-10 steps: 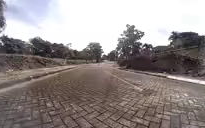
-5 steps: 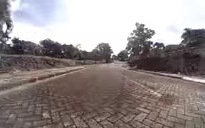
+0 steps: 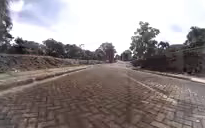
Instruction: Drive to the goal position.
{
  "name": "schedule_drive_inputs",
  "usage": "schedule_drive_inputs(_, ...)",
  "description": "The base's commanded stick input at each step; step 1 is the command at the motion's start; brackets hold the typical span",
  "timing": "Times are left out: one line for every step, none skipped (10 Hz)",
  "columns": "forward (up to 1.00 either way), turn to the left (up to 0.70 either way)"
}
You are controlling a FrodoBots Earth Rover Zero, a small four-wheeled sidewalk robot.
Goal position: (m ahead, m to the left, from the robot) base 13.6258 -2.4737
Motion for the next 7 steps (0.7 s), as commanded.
schedule_drive_inputs(0.7,0.0)
schedule_drive_inputs(0.7,0.0)
schedule_drive_inputs(0.7,0.0)
schedule_drive_inputs(0.7,0.0)
schedule_drive_inputs(0.7,0.0)
schedule_drive_inputs(0.7,0.0)
schedule_drive_inputs(0.7,0.0)
